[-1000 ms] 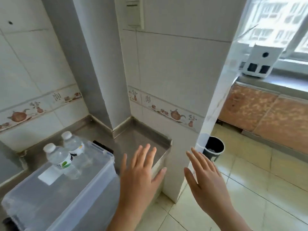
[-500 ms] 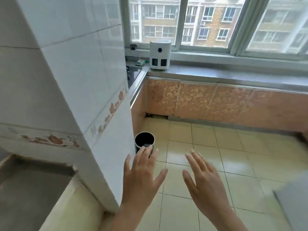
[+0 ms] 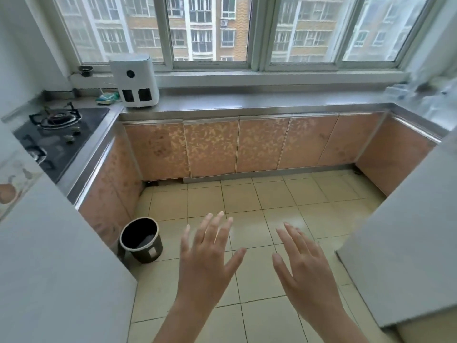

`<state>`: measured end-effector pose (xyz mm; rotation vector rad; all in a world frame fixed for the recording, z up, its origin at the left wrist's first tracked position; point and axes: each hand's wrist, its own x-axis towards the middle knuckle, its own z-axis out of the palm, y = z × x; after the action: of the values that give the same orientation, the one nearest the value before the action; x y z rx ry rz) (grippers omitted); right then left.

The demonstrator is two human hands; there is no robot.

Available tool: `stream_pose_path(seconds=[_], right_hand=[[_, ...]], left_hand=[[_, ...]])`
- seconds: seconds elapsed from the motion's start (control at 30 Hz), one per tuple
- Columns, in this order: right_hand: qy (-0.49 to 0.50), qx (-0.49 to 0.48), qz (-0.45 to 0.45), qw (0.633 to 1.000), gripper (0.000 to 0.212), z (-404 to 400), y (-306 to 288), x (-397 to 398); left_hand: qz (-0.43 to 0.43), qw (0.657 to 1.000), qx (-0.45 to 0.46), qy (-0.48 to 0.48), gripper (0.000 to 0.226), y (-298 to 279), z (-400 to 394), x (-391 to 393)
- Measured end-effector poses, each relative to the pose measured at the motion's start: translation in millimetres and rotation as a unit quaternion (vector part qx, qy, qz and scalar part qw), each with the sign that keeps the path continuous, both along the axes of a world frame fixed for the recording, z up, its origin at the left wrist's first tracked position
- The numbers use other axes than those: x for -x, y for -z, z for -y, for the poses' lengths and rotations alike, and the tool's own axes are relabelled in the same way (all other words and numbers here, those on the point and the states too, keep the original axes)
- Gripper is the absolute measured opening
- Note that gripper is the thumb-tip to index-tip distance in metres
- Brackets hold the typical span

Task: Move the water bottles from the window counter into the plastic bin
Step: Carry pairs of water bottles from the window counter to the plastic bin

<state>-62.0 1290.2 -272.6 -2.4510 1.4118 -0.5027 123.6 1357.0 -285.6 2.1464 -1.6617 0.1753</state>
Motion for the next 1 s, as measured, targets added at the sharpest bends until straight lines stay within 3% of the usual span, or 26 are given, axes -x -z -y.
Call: stream_pose_path(seconds=[0.67, 1.0], right_hand=[[0.248, 0.002, 0.008, 0.969, 0.066, 316, -21, 40], [0.3, -0.016, 0.018, 0.954, 0.067, 476, -9, 73]], left_hand=[[-0.004, 0.969, 0.033, 0.244, 0.062, -14, 414, 15], [0.005, 0.957, 0.011, 0.29, 0.066, -6, 594, 49]])
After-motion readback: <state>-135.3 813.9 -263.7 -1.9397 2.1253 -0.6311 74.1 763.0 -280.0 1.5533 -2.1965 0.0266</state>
